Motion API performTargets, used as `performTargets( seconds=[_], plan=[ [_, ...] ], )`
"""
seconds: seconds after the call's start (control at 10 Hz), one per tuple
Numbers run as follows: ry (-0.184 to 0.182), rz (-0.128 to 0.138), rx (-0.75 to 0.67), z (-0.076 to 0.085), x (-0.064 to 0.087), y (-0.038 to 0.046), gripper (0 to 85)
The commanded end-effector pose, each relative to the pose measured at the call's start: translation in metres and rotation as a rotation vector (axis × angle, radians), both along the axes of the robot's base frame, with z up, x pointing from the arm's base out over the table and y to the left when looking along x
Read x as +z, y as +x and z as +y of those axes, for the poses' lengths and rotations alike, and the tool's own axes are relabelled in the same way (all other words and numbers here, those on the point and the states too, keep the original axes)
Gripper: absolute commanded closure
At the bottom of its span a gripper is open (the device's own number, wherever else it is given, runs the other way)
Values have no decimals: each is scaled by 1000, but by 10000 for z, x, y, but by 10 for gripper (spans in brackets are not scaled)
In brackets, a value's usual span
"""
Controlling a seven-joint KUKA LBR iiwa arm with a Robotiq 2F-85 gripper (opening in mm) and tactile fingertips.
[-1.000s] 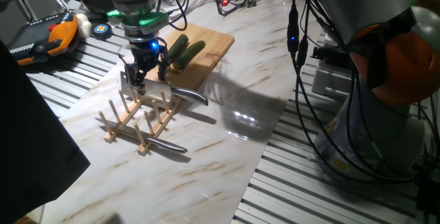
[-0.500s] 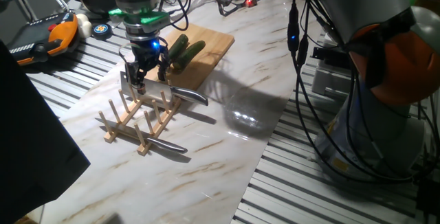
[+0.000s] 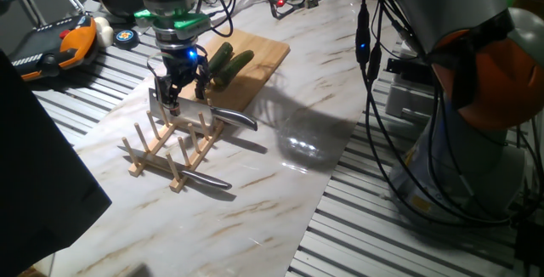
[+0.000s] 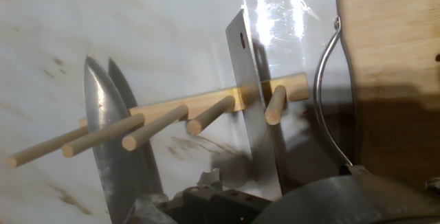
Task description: Cut the cucumber into segments
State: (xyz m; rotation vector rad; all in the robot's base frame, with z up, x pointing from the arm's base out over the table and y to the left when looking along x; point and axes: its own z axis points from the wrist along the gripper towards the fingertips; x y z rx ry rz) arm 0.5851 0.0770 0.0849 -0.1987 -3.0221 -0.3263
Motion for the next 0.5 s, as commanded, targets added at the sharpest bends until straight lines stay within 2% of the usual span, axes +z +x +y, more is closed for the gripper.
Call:
performTargets(
  seconds=[0.0, 0.2, 0.4],
  plan=[
    [0, -1, 0, -5, -3, 1, 0],
    [6, 3, -2, -5, -11, 4, 3],
    [10, 3, -2, -14, -9, 9, 70]
  ],
)
